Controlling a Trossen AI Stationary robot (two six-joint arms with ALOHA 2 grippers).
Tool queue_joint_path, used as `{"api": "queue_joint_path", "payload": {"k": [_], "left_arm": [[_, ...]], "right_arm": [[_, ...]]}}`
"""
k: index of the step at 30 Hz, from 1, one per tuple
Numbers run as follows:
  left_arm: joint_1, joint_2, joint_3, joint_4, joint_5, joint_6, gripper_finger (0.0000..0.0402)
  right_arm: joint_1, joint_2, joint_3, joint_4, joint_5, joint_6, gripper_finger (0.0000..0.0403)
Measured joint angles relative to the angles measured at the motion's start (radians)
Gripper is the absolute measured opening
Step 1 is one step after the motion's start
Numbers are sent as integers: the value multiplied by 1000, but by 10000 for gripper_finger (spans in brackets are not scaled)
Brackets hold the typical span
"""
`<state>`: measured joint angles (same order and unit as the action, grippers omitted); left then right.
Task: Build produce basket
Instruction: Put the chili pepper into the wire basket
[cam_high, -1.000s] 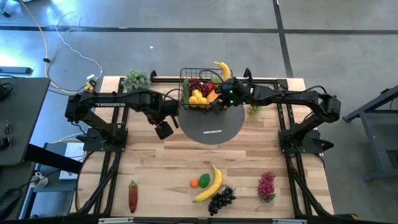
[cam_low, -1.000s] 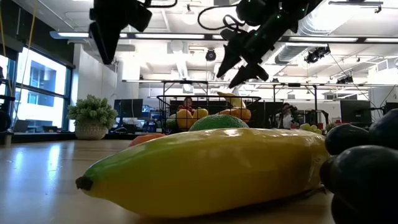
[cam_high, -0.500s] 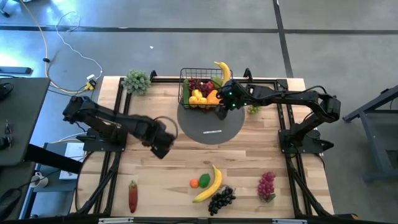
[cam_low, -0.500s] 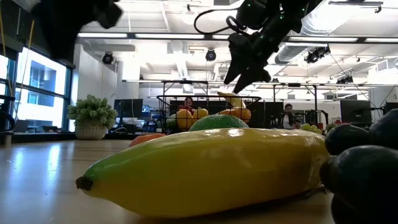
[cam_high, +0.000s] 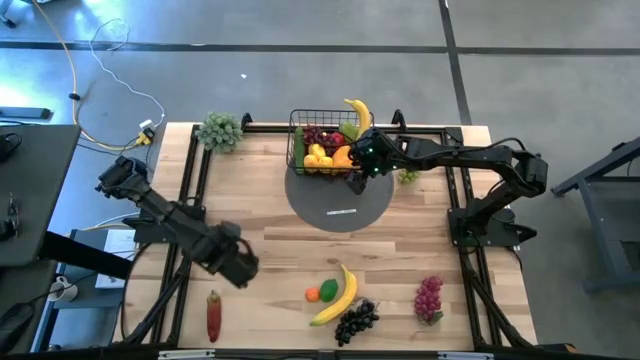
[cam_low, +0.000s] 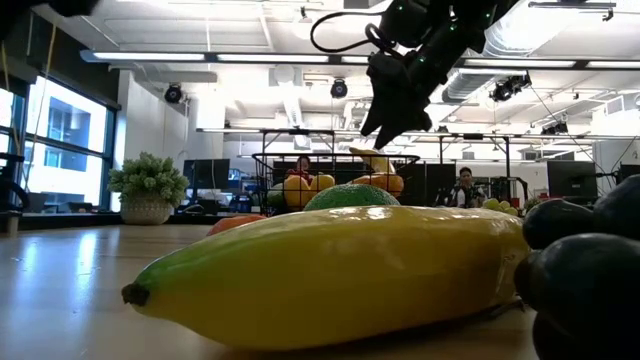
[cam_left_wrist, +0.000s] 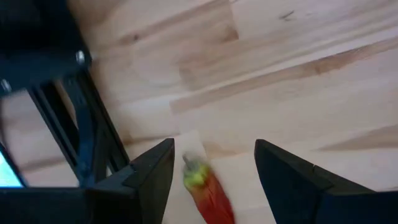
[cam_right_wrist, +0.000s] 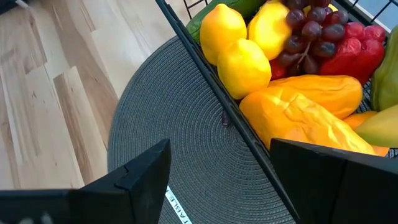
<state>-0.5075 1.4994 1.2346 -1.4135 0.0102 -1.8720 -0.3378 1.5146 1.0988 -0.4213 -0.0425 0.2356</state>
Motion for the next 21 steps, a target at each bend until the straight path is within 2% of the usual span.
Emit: {"api": "queue_joint_path", "payload": {"k": [6,12,17,21], "left_arm": [[-147,0,-28,47,12,-289,213],[-264,0,-28,169,10,-452,213],[-317,36,-28,250,31,-485,213],[-333,99,-28,286,85,-500,213]], "right_arm": [[0,0,0,0,0,-11,255],[0,0,0,0,0,-13,255],[0,0,0,0,0,-13,255],[0,0,0,0,-13,-11,255]]}}
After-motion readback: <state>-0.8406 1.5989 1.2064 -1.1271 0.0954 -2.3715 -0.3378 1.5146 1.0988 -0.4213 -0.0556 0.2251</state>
